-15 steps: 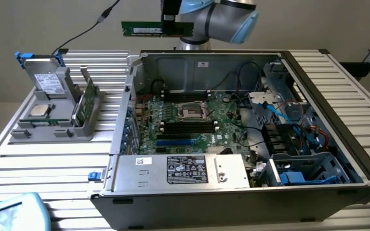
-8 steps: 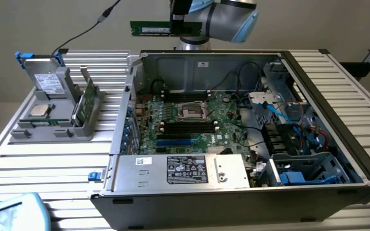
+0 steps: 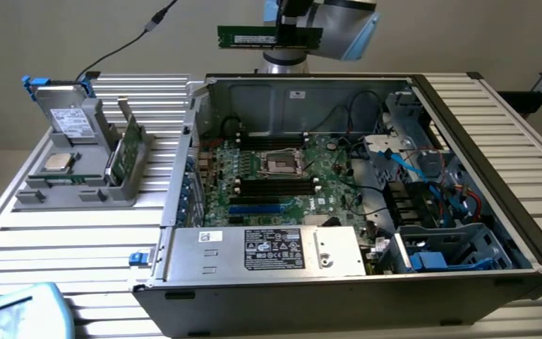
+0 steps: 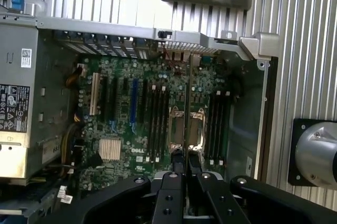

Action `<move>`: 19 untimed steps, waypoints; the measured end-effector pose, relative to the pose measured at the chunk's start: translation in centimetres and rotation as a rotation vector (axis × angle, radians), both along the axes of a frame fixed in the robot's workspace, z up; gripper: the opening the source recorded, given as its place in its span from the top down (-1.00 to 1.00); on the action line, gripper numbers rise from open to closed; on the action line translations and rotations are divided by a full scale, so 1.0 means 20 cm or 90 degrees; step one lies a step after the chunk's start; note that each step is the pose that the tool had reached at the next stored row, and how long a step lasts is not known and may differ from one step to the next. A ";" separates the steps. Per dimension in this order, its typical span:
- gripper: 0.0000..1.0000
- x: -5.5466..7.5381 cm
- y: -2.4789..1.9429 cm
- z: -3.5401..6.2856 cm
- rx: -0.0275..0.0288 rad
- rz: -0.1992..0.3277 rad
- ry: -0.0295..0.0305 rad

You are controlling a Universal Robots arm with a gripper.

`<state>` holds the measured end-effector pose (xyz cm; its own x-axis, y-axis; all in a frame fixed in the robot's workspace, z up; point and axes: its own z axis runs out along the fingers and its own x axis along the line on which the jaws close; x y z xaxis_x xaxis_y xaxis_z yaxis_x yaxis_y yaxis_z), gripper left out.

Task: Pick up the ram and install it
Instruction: 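Pick up the ram and move it above insertion slot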

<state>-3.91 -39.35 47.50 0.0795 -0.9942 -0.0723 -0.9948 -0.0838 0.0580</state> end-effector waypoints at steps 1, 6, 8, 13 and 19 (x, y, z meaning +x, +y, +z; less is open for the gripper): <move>0.73 0.01 0.000 0.000 0.0000 0.000 0.0000; 0.73 0.03 0.000 0.000 0.0014 -0.010 0.0001; 0.73 0.03 0.000 -0.003 0.0039 -0.025 0.0001; 0.73 0.05 0.000 -0.005 0.0052 -0.041 0.0000; 0.73 0.10 -0.005 -0.026 0.0072 -0.043 -0.0004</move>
